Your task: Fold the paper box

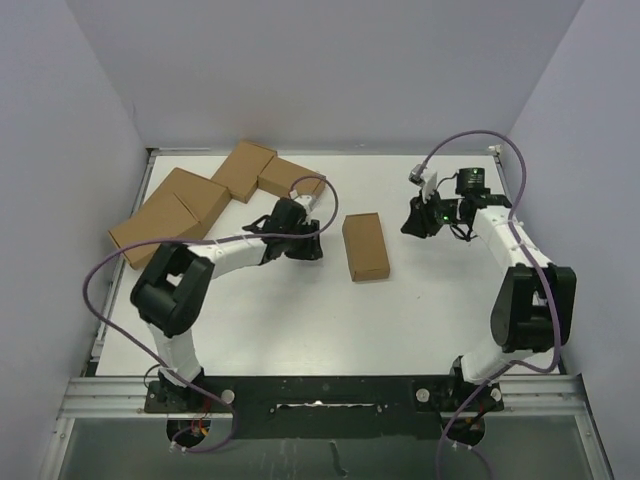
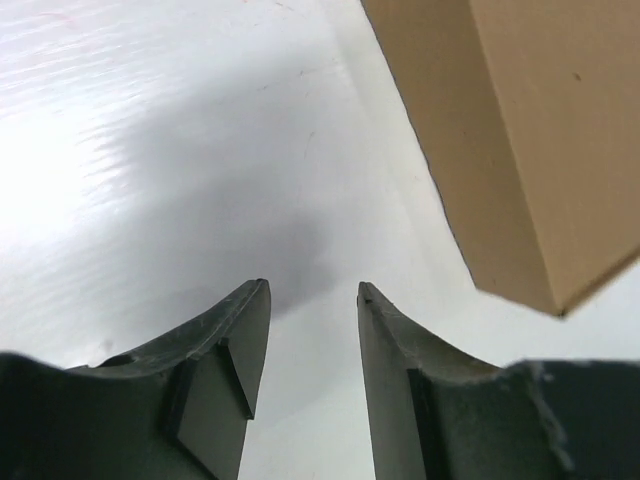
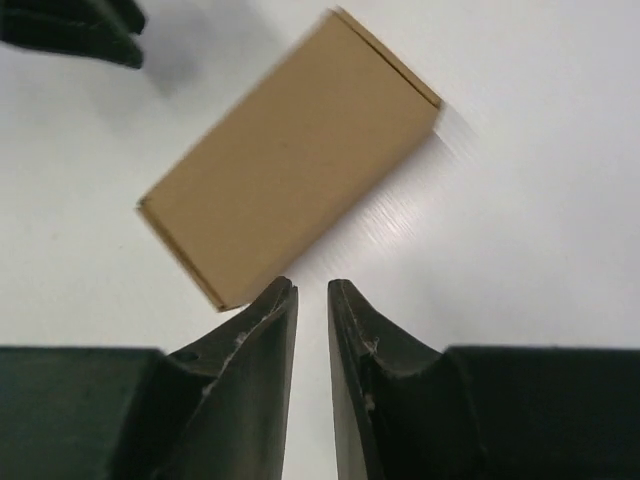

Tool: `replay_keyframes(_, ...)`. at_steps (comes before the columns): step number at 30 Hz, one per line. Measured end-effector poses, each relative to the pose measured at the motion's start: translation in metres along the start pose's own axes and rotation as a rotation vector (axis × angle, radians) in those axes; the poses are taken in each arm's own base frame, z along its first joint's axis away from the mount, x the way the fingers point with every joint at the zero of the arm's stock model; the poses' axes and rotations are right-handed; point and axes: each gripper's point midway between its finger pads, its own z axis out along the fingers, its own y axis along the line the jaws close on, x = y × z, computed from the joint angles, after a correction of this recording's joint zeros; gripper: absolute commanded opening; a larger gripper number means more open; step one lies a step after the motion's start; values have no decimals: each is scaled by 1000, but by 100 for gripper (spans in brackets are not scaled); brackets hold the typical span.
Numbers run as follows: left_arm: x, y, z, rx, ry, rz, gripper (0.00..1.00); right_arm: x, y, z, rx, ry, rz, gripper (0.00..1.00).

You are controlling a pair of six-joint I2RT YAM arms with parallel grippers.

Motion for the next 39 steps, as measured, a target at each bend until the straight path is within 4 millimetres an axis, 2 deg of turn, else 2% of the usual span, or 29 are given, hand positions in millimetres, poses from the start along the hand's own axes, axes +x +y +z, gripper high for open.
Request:
replay_keyframes(2,-1,3,-22,0,-41,13,40,-13,28,-10,-74,-73,-122,21)
replay_keyframes(4,-6,1,-47,13,-103,27,46,-17,62,-13,-167,-128,-262,21)
replay_keyframes(6,-12,-5,-72,42,-181,46,55,-12,95,-8,-262,-158,-392,21)
replay_keyframes(8,-17,-11,-97,79,-263,57,60,3,128,3,-367,-156,-498,20)
replay_keyframes(10,-16,-13,-115,109,-323,65,63,12,148,14,-428,-134,-562,21)
replay_keyframes(14,8,-8,-139,142,-370,53,64,23,172,36,-487,-71,-687,22)
replay_keyframes(17,23,-4,-149,153,-383,33,65,36,180,50,-513,-13,-758,24)
replay_keyframes(20,30,-3,-161,172,-413,15,66,49,178,58,-523,38,-803,25)
replay_keyframes(25,29,-5,-171,193,-454,3,66,61,178,66,-526,95,-871,24)
replay_keyframes(28,29,-5,-171,195,-455,-4,66,67,186,85,-499,158,-913,18)
replay_keyframes(31,30,-5,-171,195,-452,-11,66,75,192,106,-459,242,-923,17)
replay_keyframes(33,30,-5,-171,194,-452,-12,66,77,186,118,-412,281,-922,16)
replay_keyframes(34,29,-5,-172,193,-455,-13,66,78,176,122,-374,304,-917,16)
replay_keyframes(39,26,-5,-178,196,-476,-13,67,80,134,113,-253,358,-855,14)
